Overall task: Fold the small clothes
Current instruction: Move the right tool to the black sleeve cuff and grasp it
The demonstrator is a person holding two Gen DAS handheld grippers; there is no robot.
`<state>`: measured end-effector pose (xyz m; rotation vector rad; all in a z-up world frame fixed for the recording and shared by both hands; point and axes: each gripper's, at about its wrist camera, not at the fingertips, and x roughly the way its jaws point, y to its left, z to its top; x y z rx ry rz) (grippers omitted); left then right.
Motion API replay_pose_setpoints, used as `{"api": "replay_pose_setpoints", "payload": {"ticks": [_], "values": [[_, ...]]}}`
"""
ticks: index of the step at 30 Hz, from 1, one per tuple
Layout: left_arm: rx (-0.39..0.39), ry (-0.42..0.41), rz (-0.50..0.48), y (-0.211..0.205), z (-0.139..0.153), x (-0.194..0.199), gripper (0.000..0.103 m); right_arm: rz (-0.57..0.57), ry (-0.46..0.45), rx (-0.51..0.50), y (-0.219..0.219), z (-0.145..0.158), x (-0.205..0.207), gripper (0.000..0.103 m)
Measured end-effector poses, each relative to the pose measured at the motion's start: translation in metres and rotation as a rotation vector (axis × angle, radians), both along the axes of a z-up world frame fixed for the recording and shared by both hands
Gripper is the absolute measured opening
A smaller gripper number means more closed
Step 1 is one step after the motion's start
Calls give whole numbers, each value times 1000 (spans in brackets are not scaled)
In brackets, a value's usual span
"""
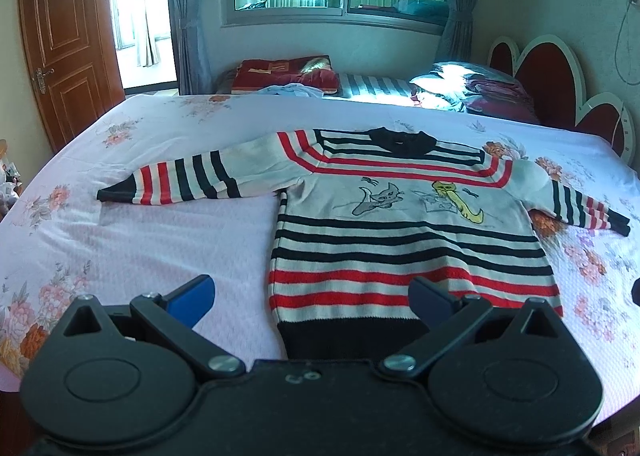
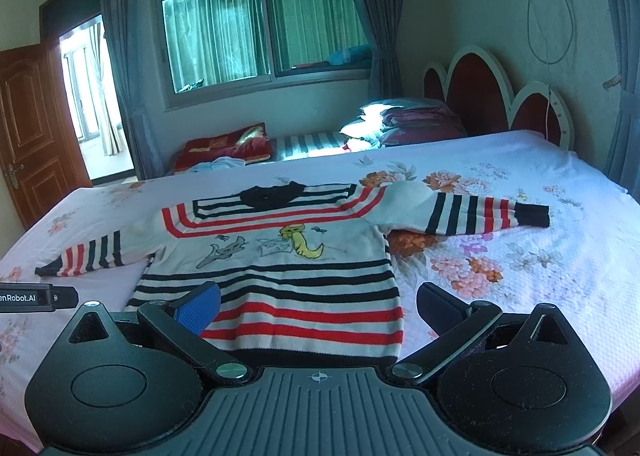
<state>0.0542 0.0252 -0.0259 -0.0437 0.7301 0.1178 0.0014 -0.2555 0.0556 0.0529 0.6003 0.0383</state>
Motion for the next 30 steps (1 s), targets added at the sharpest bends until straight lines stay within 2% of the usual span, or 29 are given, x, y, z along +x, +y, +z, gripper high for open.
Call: {"api": "replay_pose_setpoints", "payload": {"ticks": [13, 25, 26, 28, 30], "values": [[17, 23, 21, -10, -23, 76, 103, -47, 37, 27, -41, -19, 81, 103], [31, 31, 87, -35, -51, 158, 103, -131, 99, 65, -129, -58, 177, 102], [41, 28, 90, -37, -53, 165, 103, -146, 105, 72, -139, -62, 185, 101], [62, 28, 95, -43, -58, 178, 103, -181, 128, 84, -159, -71, 201, 79], [69, 43, 98, -49, -63, 193, 103, -219, 154, 109, -180, -81, 215, 78]]}}
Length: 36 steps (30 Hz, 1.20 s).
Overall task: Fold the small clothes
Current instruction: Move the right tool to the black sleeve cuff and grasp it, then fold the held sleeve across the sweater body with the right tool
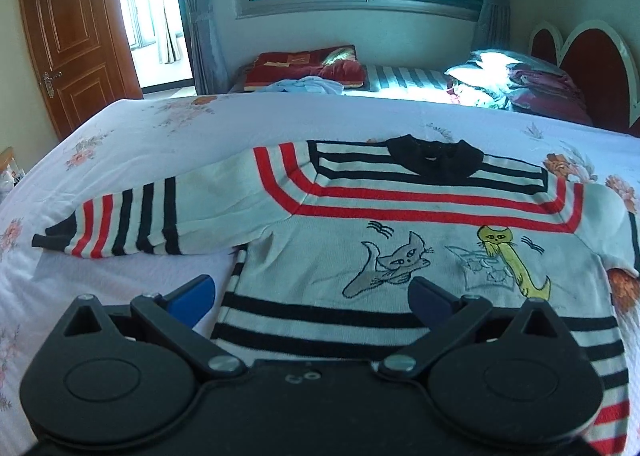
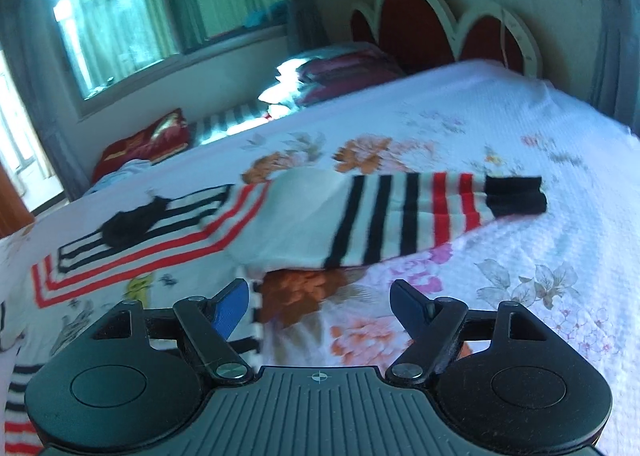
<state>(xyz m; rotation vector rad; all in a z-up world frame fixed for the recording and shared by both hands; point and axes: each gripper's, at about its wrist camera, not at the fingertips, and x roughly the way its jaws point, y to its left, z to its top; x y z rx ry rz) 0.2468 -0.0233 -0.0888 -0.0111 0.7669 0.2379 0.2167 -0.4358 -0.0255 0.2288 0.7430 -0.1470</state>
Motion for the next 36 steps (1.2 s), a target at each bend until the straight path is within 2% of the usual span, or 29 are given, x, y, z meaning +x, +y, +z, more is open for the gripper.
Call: {"api": "replay_pose_setpoints", "payload": {"ticks": [5, 11, 17, 21, 23, 25, 28, 30, 33, 36], "values": [[22, 23, 7, -11, -12, 29, 102, -96, 58, 2, -47, -25, 31, 78], [34, 54, 2, -23, -25, 52, 102, -239, 99, 83, -106, -55, 59, 78], [48, 78, 1, -28, -33, 68, 102, -331, 104, 150, -144, -74, 82, 77], [22, 98, 11, -24, -37, 75, 99, -380, 66, 158, -161, -78, 97, 66], [15, 109, 8, -23, -39, 79, 97, -420, 47, 166, -171, -79, 102, 51], [6, 123, 4, -23, -41, 82, 93, -465, 36, 175, -180, -79, 103, 25], [-35, 128, -8, -21, -42, 84, 89, -491, 12, 200, -186, -77, 99, 12], [-72, 126, -13, -19, -41, 85, 88, -474, -20, 172, -180, -69, 95, 9], [-48, 113, -19, -20, -38, 86, 86, -428, -80, 117, -162, -53, 96, 7], [-41, 101, -34, -17, -32, 87, 85, -308, -146, 48, -126, -27, 104, 7]]}}
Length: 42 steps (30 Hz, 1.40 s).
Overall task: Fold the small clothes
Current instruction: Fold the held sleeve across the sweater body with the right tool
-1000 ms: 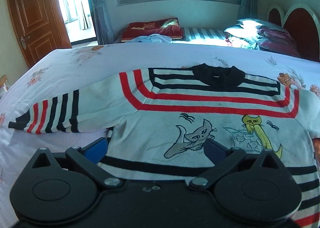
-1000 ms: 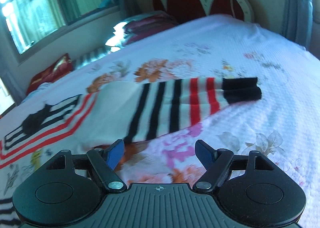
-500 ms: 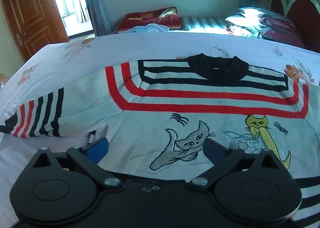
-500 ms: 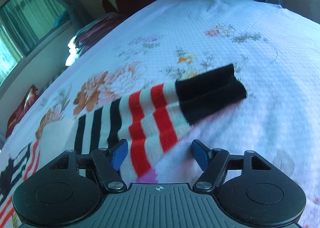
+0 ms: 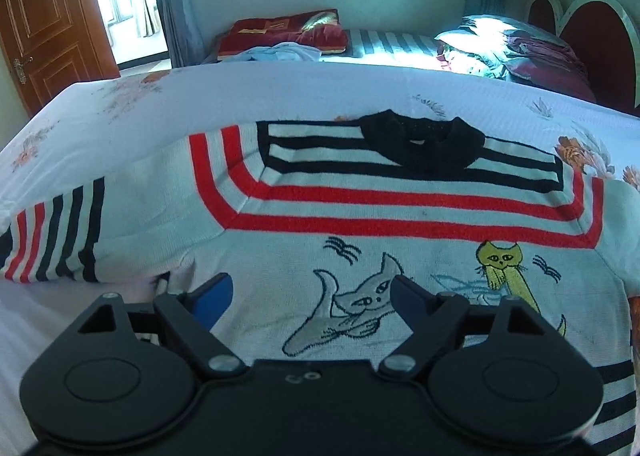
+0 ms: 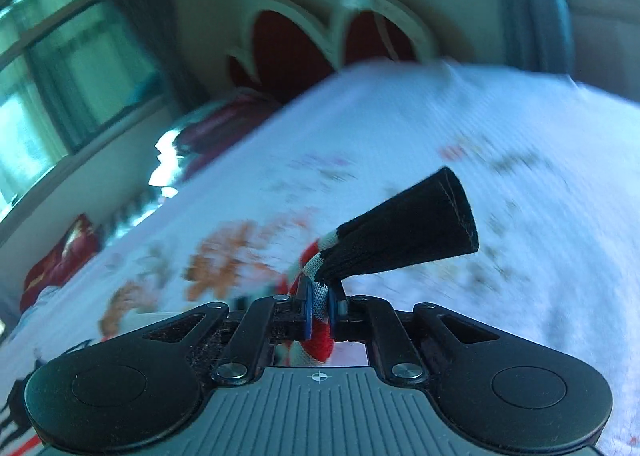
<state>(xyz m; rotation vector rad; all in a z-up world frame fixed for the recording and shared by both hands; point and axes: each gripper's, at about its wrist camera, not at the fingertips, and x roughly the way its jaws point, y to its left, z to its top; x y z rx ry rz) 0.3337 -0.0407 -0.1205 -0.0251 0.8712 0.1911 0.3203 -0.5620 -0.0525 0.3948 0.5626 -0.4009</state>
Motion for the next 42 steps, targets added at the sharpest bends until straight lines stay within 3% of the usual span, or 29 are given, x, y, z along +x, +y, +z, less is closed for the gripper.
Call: {"api": "replay_pose_setpoints", "payload": {"ticks": [4, 8, 13, 18, 20, 22, 24, 29, 32, 34, 35, 37, 38, 42], "values": [[-61, -7, 11, 19, 10, 1, 85, 220, -61, -51, 75, 29, 15, 7], [-122, -18, 43, 44, 16, -1, 86, 433, -70, -25, 164, 33, 26, 7], [-190, -34, 36, 73, 16, -3, 88, 630, 21, -2, 273, -1, 33, 7], [-301, -6, -18, 90, 4, 9, 88, 751, 192, 18, 343, -48, 40, 7], [-335, 17, -44, 89, -3, 16, 91, 759, 225, 9, 353, -55, 37, 12], [-372, 52, -67, 84, -12, 24, 92, 749, 212, 4, 352, -49, 27, 34], [-420, 76, -99, 76, -20, 32, 92, 726, 178, -25, 339, -41, 10, 45], [-500, 125, -138, 50, -43, 52, 93, 625, 177, -125, 294, -26, -26, 45], [-540, 139, -100, 43, -58, 59, 85, 541, 198, -205, 265, -26, -36, 45], [-519, 79, -103, 39, -58, 56, 66, 486, 222, -222, 245, -31, -37, 45], [-527, 72, -115, 38, -60, 58, 45, 461, 229, -221, 235, -35, -36, 45], [-537, 64, -102, 39, -63, 60, 32, 422, 262, -221, 219, -43, -31, 45], [-527, 55, -113, 39, -63, 60, 16, 414, 270, -211, 213, -46, -30, 45], [-550, -7, -124, 43, -53, 57, 8, 408, 274, -179, 201, -55, -18, 45]]}}
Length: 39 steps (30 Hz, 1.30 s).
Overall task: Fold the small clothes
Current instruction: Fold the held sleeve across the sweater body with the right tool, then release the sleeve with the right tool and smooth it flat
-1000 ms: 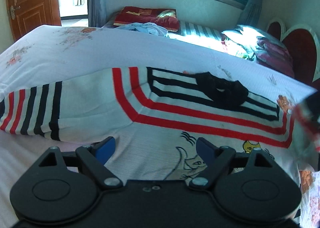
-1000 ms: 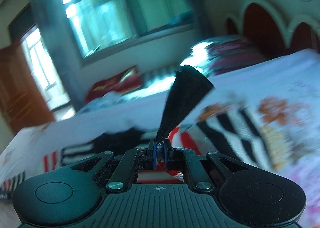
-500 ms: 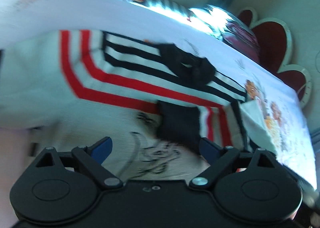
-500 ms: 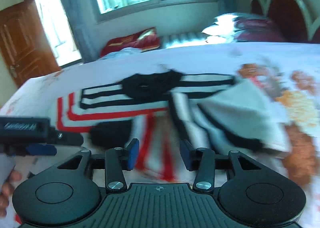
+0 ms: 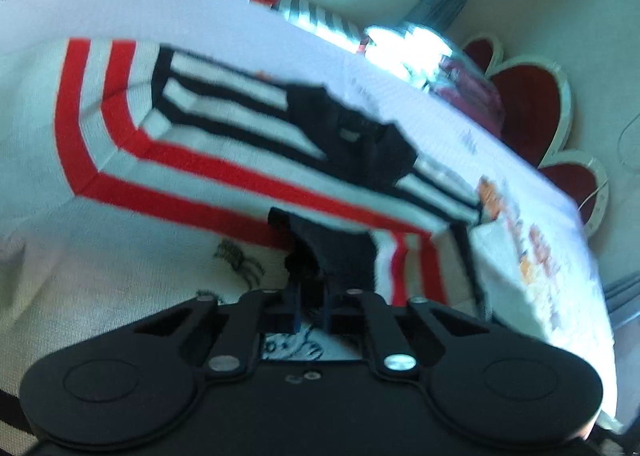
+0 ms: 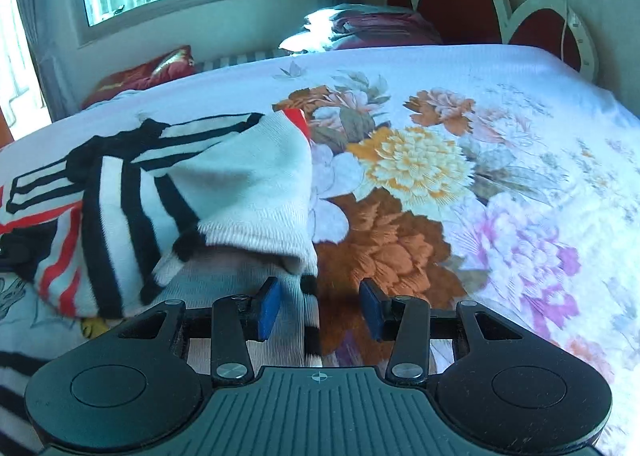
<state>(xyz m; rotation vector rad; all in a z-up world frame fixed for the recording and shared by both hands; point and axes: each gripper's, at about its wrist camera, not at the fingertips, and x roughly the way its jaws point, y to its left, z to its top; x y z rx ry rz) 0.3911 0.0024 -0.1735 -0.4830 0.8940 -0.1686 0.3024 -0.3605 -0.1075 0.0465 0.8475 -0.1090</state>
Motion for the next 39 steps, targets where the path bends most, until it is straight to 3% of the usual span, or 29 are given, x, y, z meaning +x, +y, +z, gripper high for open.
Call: {"api": "replay_pose_setpoints", "payload": {"ticks": [2, 3, 4, 6, 10, 13, 16, 18, 19, 21, 23, 29, 34, 39], "values": [[-4, -67, 18, 5, 16, -4, 7, 3, -5, 18, 0, -1, 6, 44], [-5, -97, 28, 9, 24, -6, 7, 13, -7, 32, 1, -1, 9, 36], [2, -124, 39, 15, 31, -8, 7, 28, -2, 41, 3, -2, 14, 21], [27, -153, 77, 30, 39, -10, 7, 30, 6, 39, 6, -5, 21, 21], [75, -83, 107, 44, 19, -7, 7, 27, -46, 63, 5, 3, 17, 14], [136, -30, 71, 30, -3, -8, 7, -1, 1, 41, 2, -11, 15, 14], [186, -38, 59, 24, -4, -10, 9, 29, 15, 49, 0, -5, 13, 15], [229, -46, 58, 25, 6, -13, 24, 42, 21, 81, -5, 4, 8, 16], [248, -67, 77, 26, 12, -18, 27, 49, 19, 106, -10, 9, 5, 22], [260, -124, 106, 30, 27, -24, 42, 44, -13, 153, -18, 21, -3, 34], [259, -167, 109, 27, 39, -25, 46, 39, -44, 167, -22, 31, 2, 37], [252, -150, -38, -10, 24, -6, 46, 26, -25, 229, -32, 22, 67, 37], [272, -86, -33, -18, -6, 13, 46, 7, 17, 265, -32, 0, 126, 37], [285, -96, -41, -16, -13, 7, 47, 3, 40, 327, -38, -15, 164, 34]]}}
